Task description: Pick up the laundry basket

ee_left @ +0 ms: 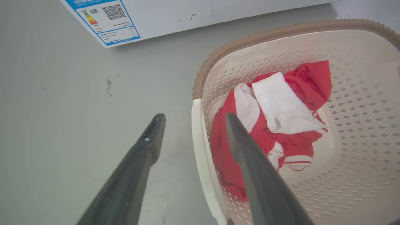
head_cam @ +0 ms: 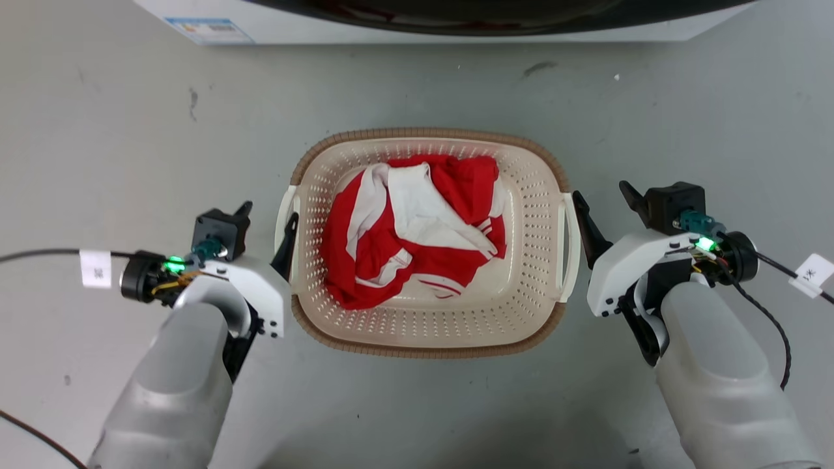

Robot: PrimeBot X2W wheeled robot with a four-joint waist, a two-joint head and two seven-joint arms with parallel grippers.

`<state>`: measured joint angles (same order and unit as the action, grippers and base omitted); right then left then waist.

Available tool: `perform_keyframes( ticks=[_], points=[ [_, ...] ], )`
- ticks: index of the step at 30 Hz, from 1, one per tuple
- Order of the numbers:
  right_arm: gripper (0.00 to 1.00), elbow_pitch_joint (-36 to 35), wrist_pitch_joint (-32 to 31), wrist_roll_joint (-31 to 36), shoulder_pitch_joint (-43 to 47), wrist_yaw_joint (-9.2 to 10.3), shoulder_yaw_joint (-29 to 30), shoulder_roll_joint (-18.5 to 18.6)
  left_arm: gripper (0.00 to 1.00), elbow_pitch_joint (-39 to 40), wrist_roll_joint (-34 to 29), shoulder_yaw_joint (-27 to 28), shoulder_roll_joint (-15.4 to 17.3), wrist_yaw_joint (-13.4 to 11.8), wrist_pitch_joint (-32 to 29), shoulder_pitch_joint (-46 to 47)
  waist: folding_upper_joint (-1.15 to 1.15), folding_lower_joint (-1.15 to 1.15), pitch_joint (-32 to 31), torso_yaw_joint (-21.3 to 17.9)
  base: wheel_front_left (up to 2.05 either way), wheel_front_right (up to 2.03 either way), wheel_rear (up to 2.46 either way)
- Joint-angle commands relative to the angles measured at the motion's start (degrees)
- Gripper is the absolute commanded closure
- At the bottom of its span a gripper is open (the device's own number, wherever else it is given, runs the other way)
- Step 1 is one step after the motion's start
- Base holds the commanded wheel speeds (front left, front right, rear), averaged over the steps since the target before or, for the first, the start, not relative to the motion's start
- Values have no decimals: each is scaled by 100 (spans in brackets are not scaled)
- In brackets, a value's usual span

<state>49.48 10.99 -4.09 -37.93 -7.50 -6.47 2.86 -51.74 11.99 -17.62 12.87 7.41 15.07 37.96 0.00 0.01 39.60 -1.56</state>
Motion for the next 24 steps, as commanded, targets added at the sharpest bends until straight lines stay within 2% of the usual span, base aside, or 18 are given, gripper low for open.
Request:
perform_keyframes(
  ticks=[1,7,13,24],
  points=[
    [0,186,-7,1,-215,2,-17,4,0,-194,71,-105,80,6,16,255,0,-1,227,53,0,0,0],
    [0,742,-50,-134,-522,2,-111,2,0,-802,242,-582,130,7,16,753,0,-1,463,107,0,0,0],
    [0,1157,-152,-258,-753,2,-284,5,0,-1302,495,-1081,32,6,-8,1166,0,-1,647,158,0,0,0],
    [0,1714,-803,-699,-1226,2,-644,4,0,-1450,1317,-2095,66,6,-571,1609,0,-1,895,251,0,0,0]
  ],
)
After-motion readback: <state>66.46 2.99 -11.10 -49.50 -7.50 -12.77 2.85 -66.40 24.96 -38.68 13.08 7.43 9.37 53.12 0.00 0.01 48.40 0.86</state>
